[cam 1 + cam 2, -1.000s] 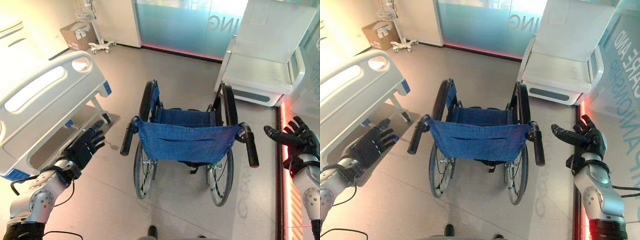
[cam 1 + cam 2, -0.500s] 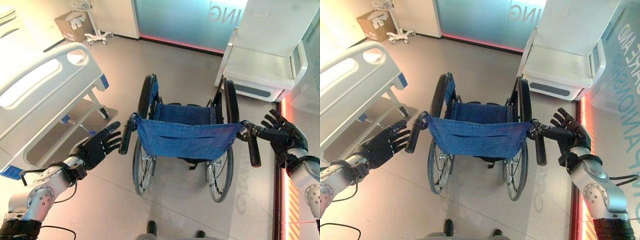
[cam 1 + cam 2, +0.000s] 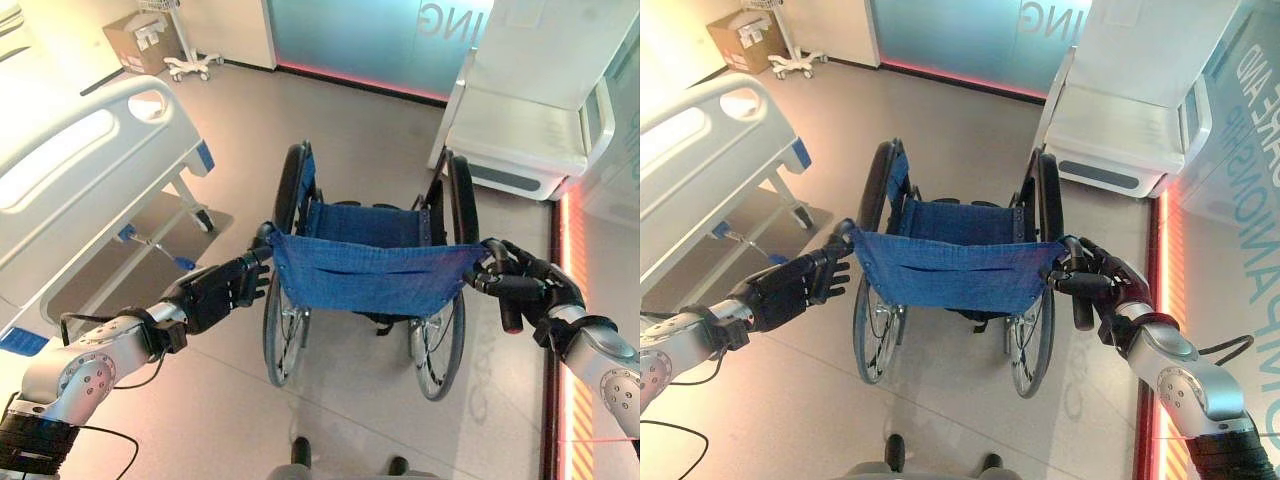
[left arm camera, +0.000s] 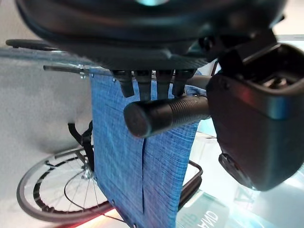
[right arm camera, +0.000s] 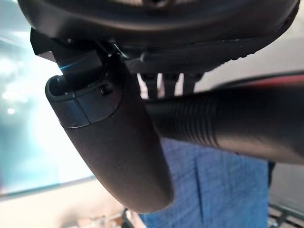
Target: Push the wheelchair next to the bed
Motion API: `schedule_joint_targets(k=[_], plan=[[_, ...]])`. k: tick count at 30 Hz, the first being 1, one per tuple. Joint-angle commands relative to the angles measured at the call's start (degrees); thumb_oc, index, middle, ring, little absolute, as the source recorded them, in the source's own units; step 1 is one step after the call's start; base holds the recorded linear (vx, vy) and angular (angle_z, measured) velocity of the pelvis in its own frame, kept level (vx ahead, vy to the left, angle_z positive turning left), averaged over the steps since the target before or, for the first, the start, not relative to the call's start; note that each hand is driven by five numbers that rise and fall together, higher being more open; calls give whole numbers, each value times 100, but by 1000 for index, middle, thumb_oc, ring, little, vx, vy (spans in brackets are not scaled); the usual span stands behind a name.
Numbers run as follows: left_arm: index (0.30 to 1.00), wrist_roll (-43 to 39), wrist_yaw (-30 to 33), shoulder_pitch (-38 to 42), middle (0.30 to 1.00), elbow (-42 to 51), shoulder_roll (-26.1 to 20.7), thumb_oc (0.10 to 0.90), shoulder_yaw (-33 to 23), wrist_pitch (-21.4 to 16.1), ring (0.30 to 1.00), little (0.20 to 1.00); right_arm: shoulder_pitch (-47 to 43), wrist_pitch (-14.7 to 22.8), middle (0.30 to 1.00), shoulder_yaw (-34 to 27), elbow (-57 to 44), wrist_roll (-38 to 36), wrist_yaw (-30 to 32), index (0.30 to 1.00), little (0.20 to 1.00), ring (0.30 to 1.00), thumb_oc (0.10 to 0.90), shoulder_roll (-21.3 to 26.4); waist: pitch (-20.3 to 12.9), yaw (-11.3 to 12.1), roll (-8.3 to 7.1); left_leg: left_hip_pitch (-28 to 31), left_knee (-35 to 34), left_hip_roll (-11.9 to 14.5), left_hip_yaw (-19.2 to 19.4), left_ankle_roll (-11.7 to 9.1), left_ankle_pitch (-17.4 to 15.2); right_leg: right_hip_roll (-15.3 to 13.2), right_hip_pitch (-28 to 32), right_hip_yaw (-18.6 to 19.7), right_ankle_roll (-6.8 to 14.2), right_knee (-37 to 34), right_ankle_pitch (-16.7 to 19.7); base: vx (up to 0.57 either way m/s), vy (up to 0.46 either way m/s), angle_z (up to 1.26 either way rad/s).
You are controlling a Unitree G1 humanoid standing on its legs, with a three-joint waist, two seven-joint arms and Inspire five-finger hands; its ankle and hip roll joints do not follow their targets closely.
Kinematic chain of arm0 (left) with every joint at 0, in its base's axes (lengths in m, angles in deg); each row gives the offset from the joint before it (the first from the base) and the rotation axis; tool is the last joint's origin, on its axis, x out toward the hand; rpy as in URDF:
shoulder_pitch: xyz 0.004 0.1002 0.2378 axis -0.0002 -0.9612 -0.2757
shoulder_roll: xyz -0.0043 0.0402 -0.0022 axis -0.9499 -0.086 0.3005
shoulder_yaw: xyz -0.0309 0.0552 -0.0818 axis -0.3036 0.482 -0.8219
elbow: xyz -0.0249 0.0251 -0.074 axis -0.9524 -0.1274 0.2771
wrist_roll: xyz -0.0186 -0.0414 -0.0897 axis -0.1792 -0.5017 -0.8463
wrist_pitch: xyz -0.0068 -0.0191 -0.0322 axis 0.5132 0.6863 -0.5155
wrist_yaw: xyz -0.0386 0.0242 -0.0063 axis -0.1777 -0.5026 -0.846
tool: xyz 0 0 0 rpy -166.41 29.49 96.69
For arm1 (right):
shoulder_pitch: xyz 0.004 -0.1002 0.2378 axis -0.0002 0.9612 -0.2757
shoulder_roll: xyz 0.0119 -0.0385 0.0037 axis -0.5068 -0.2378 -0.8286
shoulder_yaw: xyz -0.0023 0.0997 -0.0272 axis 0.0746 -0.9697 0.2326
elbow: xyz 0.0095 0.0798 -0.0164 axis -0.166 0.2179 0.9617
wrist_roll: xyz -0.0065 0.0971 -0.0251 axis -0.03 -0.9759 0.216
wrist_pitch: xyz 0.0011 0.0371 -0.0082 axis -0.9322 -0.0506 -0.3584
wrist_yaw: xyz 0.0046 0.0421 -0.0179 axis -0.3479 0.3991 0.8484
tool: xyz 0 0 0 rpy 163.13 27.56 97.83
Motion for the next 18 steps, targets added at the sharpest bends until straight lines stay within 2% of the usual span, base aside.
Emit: schedule_joint_targets(k=[1,10,18], plan=[[900,-470,-304,823,900,560,-272,800,1,-636,900,900,-558,111,900,-59,-187,64,-289,900,900,900,800,986,-386,11,141,52,20,134,512,-165,-178,-118,-262,-52,39,7,411,0,0,0],[900,-606,-168,782,900,578,-497,800,158,-448,900,900,-586,113,900,107,-39,15,-145,900,900,900,800,1186,-362,23,162,87,20,128,481,-168,-163,-109,-217,-59,41,7,397,37,-1,0],[900,-834,-503,901,900,570,-629,800,449,-450,900,900,-799,157,900,378,174,-122,-221,900,900,900,800,1371,-337,32,182,113,20,124,450,-171,-160,-112,-184,-59,53,7,394,25,3,0]])
